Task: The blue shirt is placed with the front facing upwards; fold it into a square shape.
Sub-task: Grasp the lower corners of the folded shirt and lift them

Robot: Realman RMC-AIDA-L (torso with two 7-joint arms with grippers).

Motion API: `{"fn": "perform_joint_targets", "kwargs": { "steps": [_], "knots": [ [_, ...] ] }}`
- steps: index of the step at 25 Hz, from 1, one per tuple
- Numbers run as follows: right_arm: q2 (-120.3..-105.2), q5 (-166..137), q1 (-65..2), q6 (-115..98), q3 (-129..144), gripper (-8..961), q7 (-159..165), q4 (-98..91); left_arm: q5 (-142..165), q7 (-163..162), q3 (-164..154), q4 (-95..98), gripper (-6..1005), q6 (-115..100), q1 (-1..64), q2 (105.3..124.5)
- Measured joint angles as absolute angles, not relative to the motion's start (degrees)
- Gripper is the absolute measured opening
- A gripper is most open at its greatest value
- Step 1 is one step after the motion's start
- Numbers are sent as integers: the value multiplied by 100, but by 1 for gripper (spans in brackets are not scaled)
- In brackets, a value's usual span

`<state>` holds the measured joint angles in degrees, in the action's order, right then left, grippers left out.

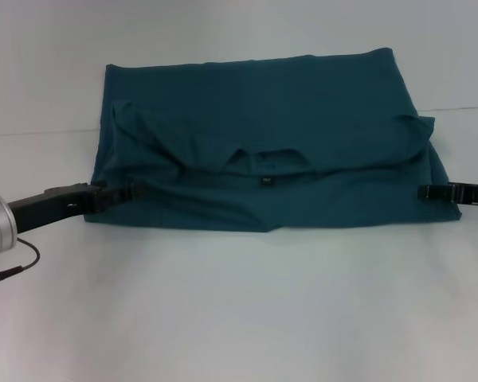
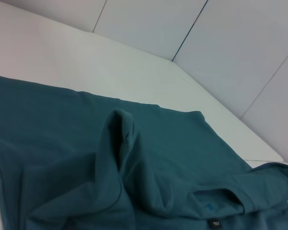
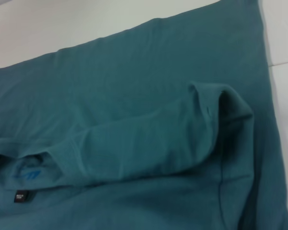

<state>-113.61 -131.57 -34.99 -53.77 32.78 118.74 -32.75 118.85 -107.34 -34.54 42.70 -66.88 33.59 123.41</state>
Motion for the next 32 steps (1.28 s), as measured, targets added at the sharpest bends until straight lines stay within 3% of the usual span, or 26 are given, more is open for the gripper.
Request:
{"fn": "perform_joint_targets", "kwargs": {
  "steps": [21,32],
  "knots": [
    [-11320,-13105,-3456,-5379,3390,17,11934,-3260,11868,-10743,-3453,4272,904,-6667,3355,12340],
    [-11212,-12452,-3064,-6060,3341,17,11824,-3688,11881,-10519,-3472,3950,903,-6012,3288,12356]
  ]
}}
